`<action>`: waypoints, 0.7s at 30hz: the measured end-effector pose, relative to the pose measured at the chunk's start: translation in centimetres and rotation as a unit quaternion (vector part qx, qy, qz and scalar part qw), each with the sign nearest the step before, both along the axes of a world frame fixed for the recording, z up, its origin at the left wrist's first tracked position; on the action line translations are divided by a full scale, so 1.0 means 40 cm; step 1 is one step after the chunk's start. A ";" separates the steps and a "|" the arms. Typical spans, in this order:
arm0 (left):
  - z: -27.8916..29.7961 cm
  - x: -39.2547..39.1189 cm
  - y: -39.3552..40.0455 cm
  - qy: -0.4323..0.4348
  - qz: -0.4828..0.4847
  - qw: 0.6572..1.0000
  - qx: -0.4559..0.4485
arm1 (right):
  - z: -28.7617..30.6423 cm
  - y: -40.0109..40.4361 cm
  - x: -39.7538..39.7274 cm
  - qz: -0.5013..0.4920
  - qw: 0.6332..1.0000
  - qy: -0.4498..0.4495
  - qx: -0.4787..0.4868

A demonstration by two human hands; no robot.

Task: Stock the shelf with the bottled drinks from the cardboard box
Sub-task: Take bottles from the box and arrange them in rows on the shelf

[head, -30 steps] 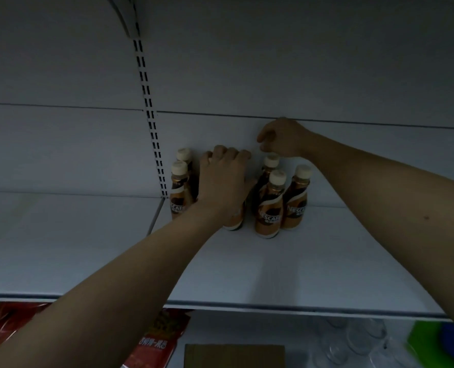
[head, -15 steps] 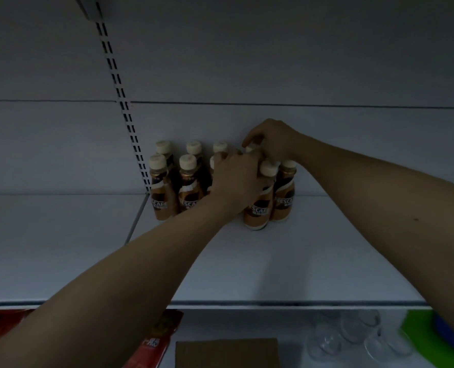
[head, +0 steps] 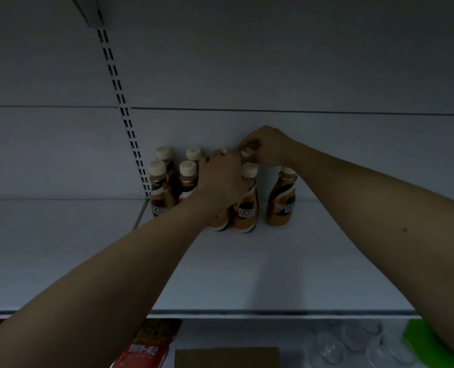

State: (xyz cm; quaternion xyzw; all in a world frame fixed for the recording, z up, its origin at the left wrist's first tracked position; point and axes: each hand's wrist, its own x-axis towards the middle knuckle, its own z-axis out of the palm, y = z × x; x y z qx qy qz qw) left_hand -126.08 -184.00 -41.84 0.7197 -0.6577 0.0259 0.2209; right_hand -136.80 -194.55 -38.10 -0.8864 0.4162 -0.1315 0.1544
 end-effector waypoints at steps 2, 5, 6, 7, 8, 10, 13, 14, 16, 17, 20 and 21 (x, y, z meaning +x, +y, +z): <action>0.003 -0.001 0.004 0.015 -0.008 1.000 0.016 | -0.001 0.006 -0.005 -0.004 1.000 0.005 0.004; -0.004 0.004 0.019 0.015 -0.046 0.999 -0.007 | 0.001 0.027 -0.032 -0.034 0.998 -0.057 0.011; -0.007 0.006 0.026 0.003 -0.057 0.998 -0.015 | 0.000 0.038 -0.048 -0.060 0.993 -0.103 0.008; -0.012 0.007 0.034 -0.019 -0.061 0.998 -0.018 | -0.005 0.052 -0.067 -0.092 0.983 -0.157 0.001; -0.017 0.006 0.043 -0.051 -0.057 0.997 -0.016 | -0.015 0.068 -0.088 -0.127 0.968 -0.214 -0.007; -0.032 0.008 0.055 -0.106 -0.048 0.993 -0.005 | -0.055 0.105 -0.127 -0.190 0.931 -0.311 -0.010; -0.052 0.010 0.063 -0.126 -0.045 0.991 0.009 | -0.134 0.162 -0.166 -0.227 0.904 -0.354 0.083; -0.054 0.009 0.065 -0.135 -0.041 0.990 0.009 | -0.163 0.174 -0.174 -0.221 0.906 -0.340 0.119; -0.056 0.005 0.065 -0.158 -0.031 0.987 0.005 | -0.214 0.185 -0.183 -0.202 0.914 -0.306 0.173; -0.056 0.004 0.065 -0.164 -0.026 0.986 0.005 | -0.234 0.184 -0.185 -0.197 0.918 -0.295 0.179; -0.061 0.004 0.061 -0.168 -0.024 0.985 0.000 | -0.258 0.179 -0.177 -0.203 0.926 -0.282 0.149; -0.063 0.005 0.059 -0.166 -0.025 0.986 -0.001 | -0.254 0.181 -0.171 -0.201 0.929 -0.277 0.140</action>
